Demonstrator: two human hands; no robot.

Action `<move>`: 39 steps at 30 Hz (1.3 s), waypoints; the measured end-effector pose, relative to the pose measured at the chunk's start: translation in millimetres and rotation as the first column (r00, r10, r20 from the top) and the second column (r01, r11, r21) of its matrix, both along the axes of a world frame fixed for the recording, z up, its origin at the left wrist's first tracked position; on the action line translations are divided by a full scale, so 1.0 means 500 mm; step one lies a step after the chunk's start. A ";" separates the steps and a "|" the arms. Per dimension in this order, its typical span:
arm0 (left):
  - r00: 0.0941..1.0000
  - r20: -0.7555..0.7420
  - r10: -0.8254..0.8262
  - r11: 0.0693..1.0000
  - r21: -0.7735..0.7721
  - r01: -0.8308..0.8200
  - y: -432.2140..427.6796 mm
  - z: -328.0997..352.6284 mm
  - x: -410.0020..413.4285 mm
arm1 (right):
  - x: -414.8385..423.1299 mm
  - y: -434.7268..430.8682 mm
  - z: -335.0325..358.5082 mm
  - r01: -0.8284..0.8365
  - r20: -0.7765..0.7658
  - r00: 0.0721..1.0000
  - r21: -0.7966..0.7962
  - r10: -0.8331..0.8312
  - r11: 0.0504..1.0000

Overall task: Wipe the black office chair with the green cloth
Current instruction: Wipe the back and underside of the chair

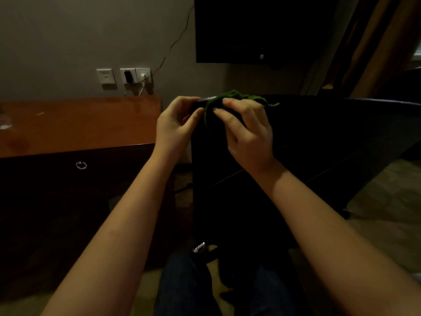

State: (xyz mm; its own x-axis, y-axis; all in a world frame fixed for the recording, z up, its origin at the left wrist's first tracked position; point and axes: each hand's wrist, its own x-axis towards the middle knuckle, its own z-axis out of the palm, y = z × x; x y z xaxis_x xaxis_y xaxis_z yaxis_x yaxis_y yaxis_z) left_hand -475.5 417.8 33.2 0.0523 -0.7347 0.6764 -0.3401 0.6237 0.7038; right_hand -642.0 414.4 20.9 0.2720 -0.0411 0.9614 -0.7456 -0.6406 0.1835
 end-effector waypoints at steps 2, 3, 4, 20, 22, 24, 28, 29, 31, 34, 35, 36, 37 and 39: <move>1.000 -0.005 0.013 1.000 0.003 -0.013 -0.001 0.001 0.002 | 0.006 -0.009 -0.009 -0.014 -0.007 1.000 0.000 0.014 1.000; 1.000 -0.010 0.021 1.000 0.005 -0.021 -0.002 0.001 0.002 | 0.008 -0.016 -0.019 -0.022 -0.017 1.000 0.005 0.022 1.000; 0.999 -0.015 0.029 1.000 0.007 -0.029 -0.002 0.001 0.001 | 0.008 -0.023 -0.033 -0.025 -0.043 0.999 0.023 0.026 0.999; 0.990 0.029 0.137 0.989 -0.058 -0.136 -0.012 -0.030 -0.036 | -0.078 -0.023 -0.061 -0.085 -0.080 0.992 0.142 0.097 0.986; 0.986 0.033 0.161 0.985 -0.074 -0.158 -0.017 -0.033 -0.043 | -0.085 -0.011 -0.030 -0.096 0.002 0.995 0.079 0.097 0.992; 0.987 0.043 0.154 0.985 -0.090 -0.150 -0.017 -0.037 -0.048 | -0.088 0.003 -0.016 -0.087 0.085 0.993 0.057 0.082 0.995; 0.971 0.134 0.196 0.966 -0.198 -0.168 -0.012 -0.044 -0.052 | -0.092 0.025 0.002 -0.051 0.120 0.992 0.106 0.039 0.993; 0.966 0.152 0.211 0.963 -0.203 -0.178 -0.011 -0.040 -0.054 | -0.093 0.027 0.005 -0.038 0.109 0.994 0.113 0.026 0.993; 0.956 0.178 0.232 0.963 -0.183 -0.200 -0.011 -0.022 -0.057 | -0.095 0.031 0.011 -0.009 0.085 0.996 0.107 0.000 0.994; 0.940 0.239 0.244 0.964 -0.167 -0.208 -0.016 0.018 -0.069 | -0.112 0.033 0.017 0.036 0.102 0.994 0.050 -0.041 0.998; 0.936 0.264 0.231 0.966 -0.180 -0.187 -0.017 0.030 -0.078 | -0.119 0.031 0.020 0.053 0.136 0.989 0.031 -0.057 0.998; 0.936 0.285 0.205 0.969 -0.194 -0.154 -0.018 0.040 -0.089 | -0.123 0.028 0.022 0.069 0.177 0.982 0.021 -0.071 0.997; 0.937 0.299 0.180 0.971 -0.205 -0.121 -0.017 0.046 -0.100 | -0.124 0.024 0.022 0.075 0.207 0.975 0.022 -0.078 0.997; 0.942 0.292 0.168 0.968 -0.231 -0.101 -0.014 0.047 -0.113 | -0.108 0.019 0.010 0.061 0.201 0.977 0.044 -0.069 0.997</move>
State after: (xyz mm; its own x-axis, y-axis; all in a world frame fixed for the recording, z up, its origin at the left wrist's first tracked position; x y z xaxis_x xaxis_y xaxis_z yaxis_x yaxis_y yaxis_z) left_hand -531.9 410.7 56.5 -0.0940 -0.5748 0.8129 -0.6092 0.6790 0.4096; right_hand -695.9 424.0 25.7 0.0676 -0.0897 0.9937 -0.8049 -0.5933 0.0012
